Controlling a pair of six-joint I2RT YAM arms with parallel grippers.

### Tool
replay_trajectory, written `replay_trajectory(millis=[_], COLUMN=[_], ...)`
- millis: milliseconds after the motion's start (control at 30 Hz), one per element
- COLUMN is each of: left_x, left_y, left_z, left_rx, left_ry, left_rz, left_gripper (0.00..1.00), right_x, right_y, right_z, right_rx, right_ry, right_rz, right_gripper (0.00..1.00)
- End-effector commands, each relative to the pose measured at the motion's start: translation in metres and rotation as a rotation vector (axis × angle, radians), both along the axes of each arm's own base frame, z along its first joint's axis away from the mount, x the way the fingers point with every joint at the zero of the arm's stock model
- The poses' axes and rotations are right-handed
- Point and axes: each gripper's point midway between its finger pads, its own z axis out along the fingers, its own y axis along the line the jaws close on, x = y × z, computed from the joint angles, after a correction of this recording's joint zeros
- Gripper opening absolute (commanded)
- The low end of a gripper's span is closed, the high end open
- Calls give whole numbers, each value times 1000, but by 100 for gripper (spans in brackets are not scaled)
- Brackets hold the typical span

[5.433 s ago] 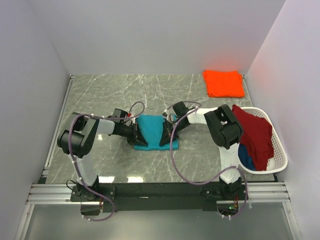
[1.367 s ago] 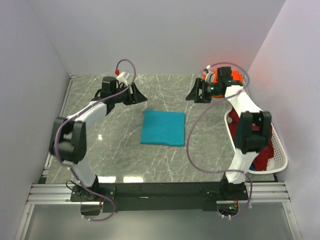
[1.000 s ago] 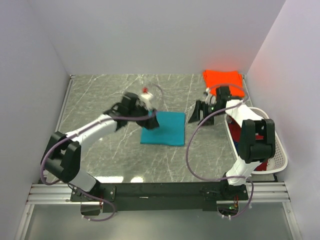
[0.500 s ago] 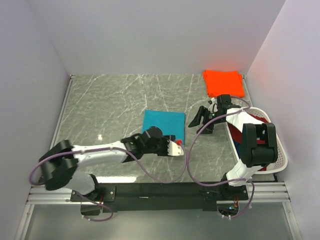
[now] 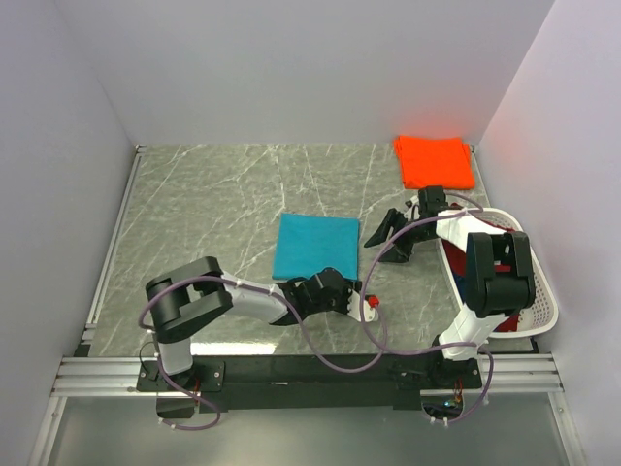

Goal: Fold and stack the t-shirts
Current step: Fold the tshirt

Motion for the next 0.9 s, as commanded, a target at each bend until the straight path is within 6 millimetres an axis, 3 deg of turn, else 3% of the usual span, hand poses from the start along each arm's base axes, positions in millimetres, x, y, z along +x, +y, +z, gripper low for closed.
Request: replay_trajectory(millis=[0,133,267,367,400,433,600,867], left_x=[19,21,26,34,36,44,49,48], left_y=[-18,-19,-19,-17,-16,-13,-11,-14], left_z=[25,5,-3,-2,-2,7,31,66], left_rx=[-79,-39,-41,-62,-70,-93,-193,-299], left_ry=[-129,-119,-119,-75,-41,-22,88,101], left_rz=[20,18,45,80,98,120,133,130], left_gripper=[44,44,35,15,4,1,1,1], right_x=[10,9,8,7,5,4,5,12], right_y=[3,4,4,4,5,6,12,26], right_z=[9,6,2,-3,-6,-8,-18,-24], right_rx=[38,43,42,48,54,64,107,180], right_ry=[-28,-23,-24,-21,-14,-3,-2,-5], right_rz=[-10,-7,-8,-15,-14,-24,-57,-143], right_gripper=[69,69,69,70,70,73,80,78])
